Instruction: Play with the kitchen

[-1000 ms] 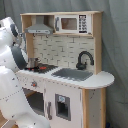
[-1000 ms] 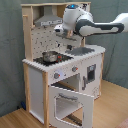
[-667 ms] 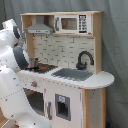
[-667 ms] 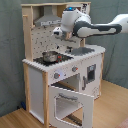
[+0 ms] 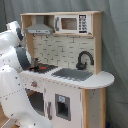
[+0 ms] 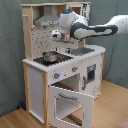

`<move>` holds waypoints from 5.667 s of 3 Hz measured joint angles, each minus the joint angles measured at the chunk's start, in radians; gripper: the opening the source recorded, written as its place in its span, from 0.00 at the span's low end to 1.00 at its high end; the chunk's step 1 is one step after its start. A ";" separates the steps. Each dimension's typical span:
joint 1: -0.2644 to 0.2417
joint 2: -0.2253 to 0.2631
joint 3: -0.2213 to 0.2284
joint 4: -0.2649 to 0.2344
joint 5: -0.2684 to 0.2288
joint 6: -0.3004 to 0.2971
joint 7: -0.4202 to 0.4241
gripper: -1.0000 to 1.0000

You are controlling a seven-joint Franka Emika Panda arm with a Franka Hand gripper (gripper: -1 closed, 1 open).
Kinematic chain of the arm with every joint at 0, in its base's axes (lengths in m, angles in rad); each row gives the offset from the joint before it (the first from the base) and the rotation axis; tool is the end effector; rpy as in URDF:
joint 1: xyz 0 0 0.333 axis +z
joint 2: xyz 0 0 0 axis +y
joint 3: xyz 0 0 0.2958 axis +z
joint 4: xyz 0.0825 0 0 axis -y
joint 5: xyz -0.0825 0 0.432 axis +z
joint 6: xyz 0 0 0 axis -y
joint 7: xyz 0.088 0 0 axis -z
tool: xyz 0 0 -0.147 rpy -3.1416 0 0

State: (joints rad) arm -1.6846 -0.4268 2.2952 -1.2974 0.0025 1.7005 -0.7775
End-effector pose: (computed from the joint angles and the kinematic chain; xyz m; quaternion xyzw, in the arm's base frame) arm 0.5177 0.4773 0.5203 0.7375 0.6549 0.0451 0.1585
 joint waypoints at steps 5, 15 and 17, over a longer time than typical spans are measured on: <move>-0.173 -0.130 0.099 0.104 0.183 -0.001 -0.074 0.00; 0.016 0.377 0.098 -0.236 -0.168 -0.377 0.304 0.00; 0.040 0.550 0.104 -0.390 -0.294 -0.367 0.407 0.00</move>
State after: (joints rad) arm -1.6448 0.1233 2.3990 -1.6876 -0.2912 1.3338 -0.3709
